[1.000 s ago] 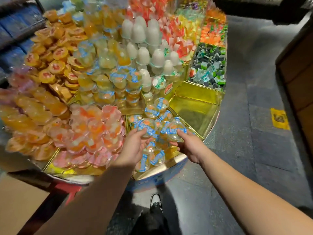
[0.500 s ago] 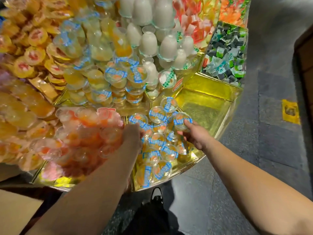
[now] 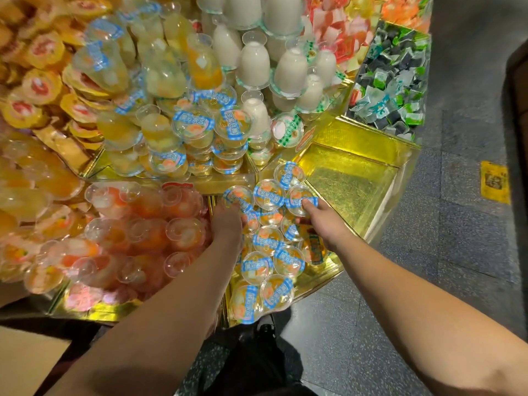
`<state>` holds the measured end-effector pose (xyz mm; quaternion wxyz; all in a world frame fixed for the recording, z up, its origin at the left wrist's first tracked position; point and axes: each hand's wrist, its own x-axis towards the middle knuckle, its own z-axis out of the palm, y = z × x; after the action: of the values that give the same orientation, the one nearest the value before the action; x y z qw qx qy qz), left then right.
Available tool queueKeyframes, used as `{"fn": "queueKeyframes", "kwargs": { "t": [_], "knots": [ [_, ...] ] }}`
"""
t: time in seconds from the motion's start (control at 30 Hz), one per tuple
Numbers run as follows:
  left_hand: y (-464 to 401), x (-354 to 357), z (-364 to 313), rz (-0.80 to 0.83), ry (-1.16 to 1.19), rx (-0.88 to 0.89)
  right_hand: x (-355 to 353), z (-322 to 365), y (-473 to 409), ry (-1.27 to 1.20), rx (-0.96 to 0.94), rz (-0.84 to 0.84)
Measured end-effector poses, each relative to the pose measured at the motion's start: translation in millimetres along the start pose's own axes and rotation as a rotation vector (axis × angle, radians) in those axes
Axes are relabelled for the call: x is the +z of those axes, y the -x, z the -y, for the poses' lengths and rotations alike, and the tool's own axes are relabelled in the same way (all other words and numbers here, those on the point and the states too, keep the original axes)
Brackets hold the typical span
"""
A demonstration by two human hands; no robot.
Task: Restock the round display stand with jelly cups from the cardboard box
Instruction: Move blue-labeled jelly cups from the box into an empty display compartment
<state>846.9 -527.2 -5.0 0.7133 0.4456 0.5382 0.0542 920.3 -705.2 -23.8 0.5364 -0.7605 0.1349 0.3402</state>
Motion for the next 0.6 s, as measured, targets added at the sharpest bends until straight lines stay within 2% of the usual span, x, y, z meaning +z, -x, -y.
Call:
{"fn": "queueKeyframes", "kwargs": {
  "t": [0.1,0.17,0.37,0.6],
  "knots": [
    [8,-3,-2,-0.061,0.017,0.028,1,-1,1,0.099,-0.031,-0.037],
    [10,-6,-1,-0.037,-0.066,0.052,-1,0,-1,0.163,-0.048,-0.052],
    [8,-8,1,-0.029,-0.12,0.078,-9,0,-7,0.247,-0.112,-0.062],
    [11,-10,-3,0.025,-0.165,0.024,-11,14,-6,0.313,-0.032,-0.059]
  ]
}}
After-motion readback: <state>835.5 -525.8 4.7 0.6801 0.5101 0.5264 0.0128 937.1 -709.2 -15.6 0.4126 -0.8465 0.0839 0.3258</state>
